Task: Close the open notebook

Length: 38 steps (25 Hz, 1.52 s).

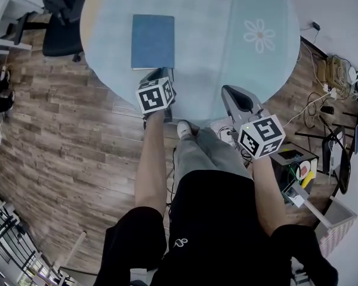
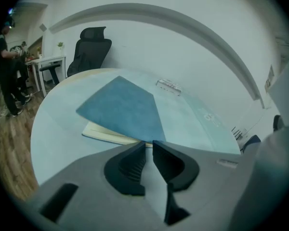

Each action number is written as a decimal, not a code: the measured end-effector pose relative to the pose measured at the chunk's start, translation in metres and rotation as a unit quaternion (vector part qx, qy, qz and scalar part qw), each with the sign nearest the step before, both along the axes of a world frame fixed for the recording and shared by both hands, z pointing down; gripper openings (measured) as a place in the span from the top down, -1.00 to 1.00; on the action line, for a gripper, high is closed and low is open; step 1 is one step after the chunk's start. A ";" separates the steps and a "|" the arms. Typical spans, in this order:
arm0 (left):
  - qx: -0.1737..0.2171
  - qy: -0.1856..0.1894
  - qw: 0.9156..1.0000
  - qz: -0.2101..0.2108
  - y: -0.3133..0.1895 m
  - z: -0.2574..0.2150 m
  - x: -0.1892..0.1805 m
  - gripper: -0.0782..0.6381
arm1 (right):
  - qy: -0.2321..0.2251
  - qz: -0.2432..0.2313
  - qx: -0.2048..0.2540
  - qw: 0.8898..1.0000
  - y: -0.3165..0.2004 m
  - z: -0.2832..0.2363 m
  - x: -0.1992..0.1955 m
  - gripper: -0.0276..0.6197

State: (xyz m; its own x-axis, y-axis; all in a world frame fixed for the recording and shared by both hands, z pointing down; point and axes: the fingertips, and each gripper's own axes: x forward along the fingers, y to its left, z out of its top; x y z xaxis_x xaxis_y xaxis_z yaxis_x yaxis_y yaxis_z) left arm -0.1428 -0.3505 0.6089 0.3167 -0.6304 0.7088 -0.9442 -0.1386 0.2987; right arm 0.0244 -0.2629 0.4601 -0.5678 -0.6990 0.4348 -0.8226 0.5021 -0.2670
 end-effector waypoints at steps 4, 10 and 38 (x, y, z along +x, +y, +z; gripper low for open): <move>-0.009 -0.021 1.000 -0.010 0.009 0.000 -0.014 0.76 | 0.001 -0.010 0.004 1.000 -0.001 -0.004 -0.008 0.90; 0.096 0.002 0.994 -0.056 0.012 -0.063 -0.026 0.79 | -0.009 -0.019 0.032 0.999 -0.013 -0.022 -0.019 0.90; 0.408 -0.034 0.907 -0.100 0.023 -0.344 -0.063 0.79 | -0.057 0.008 0.241 0.969 -0.075 -0.199 -0.063 0.90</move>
State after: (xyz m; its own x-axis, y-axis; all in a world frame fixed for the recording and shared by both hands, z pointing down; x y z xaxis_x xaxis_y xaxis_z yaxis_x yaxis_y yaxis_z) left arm -0.2055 -0.3276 0.2651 0.1119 -0.9937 -0.0052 -0.9872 -0.1117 0.1138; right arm -0.0389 -0.3376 0.2612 -0.5804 -0.8143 -0.0095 -0.8102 0.5786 -0.0934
